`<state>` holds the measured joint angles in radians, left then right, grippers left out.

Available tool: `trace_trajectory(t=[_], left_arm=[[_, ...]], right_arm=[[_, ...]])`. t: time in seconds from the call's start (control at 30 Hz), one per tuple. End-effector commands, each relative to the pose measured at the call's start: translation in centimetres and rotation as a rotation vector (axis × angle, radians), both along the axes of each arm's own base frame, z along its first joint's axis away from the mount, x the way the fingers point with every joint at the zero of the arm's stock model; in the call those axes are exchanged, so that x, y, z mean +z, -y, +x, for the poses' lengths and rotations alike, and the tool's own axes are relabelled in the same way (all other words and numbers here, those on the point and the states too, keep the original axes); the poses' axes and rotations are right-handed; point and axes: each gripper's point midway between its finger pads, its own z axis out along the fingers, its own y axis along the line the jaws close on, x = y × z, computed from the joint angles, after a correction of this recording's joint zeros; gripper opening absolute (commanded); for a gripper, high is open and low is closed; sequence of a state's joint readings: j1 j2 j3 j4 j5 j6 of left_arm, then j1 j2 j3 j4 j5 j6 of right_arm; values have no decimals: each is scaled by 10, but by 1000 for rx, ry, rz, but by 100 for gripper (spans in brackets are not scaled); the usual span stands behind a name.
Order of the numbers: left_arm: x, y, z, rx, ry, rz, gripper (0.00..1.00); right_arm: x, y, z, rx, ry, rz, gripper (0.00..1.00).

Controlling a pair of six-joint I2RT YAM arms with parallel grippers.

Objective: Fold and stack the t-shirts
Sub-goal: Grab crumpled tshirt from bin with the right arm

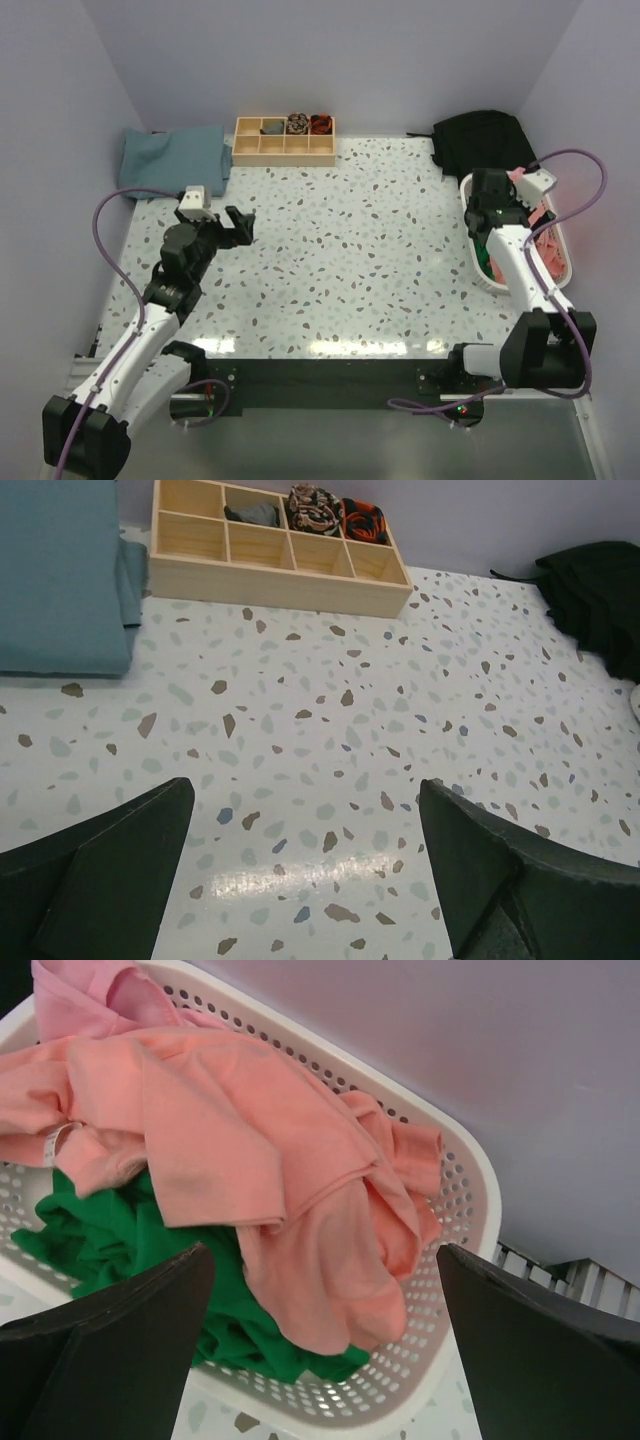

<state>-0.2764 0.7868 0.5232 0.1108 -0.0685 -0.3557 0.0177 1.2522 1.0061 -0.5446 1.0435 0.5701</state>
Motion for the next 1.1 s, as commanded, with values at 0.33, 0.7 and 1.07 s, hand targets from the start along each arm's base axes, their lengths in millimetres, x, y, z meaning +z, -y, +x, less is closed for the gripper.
trace_trajectory(t=[0.33, 0.7, 1.07], left_arm=[[-17, 28, 16, -123, -2, -23, 100], [-24, 41, 22, -179, -33, -34, 100], [-21, 44, 20, -195, -17, -58, 100]], right_arm=[[-40, 46, 65, 69, 28, 246, 86], [-55, 45, 76, 104, 36, 308, 42], [-1, 22, 62, 214, 206, 314, 0]])
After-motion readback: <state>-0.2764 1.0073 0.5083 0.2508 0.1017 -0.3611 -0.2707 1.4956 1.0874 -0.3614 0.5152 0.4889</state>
